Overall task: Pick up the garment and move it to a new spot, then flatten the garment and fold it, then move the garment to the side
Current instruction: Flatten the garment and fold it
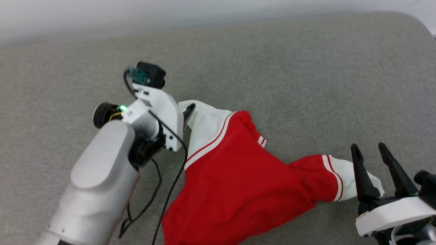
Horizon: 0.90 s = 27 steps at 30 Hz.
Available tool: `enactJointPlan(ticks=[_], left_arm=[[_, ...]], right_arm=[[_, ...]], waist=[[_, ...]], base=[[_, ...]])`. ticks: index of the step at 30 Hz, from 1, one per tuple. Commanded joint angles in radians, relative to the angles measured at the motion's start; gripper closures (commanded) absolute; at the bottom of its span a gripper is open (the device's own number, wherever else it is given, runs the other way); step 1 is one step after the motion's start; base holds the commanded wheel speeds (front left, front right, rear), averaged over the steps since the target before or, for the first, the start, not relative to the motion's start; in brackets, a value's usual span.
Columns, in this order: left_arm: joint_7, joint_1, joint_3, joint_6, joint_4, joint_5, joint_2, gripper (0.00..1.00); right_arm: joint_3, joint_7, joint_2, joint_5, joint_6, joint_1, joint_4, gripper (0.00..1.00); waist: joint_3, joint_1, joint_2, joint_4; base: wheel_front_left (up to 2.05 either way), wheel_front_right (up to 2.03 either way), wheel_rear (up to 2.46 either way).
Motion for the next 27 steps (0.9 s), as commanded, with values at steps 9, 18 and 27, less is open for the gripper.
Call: enactJointPlan(ticks=[9, 18, 27], left_arm=[[0.128, -0.167, -0.055, -0.055, 0.269, -0.039, -0.007, 0.0], [0.232, -0.174, -0.136, -0.064, 0.467, -0.072, -0.021, 0.95], [-0.025, -0.212, -0.133, -0.06, 0.428, -0.059, 0.013, 1.0]], right_arm=[[0.032, -0.027, 0.001, 0.021, -0.001, -0.053, 0.047, 0.0], [0.037, -0.052, 0.001, 0.045, -0.001, -0.064, 0.091, 0.0], [0.001, -0.051, 0.002, 0.044, -0.001, -0.049, 0.112, 0.0]], waist=[[0.069, -0.0001, 0.0, -0.066], [0.08, -0.0001, 0.0, -0.094], [0.041, -0.0001, 0.0, -0.044]], base=[[0.0, 0.0, 0.0], [0.0, 0.0, 0.0], [0.0, 0.0, 0.0]])
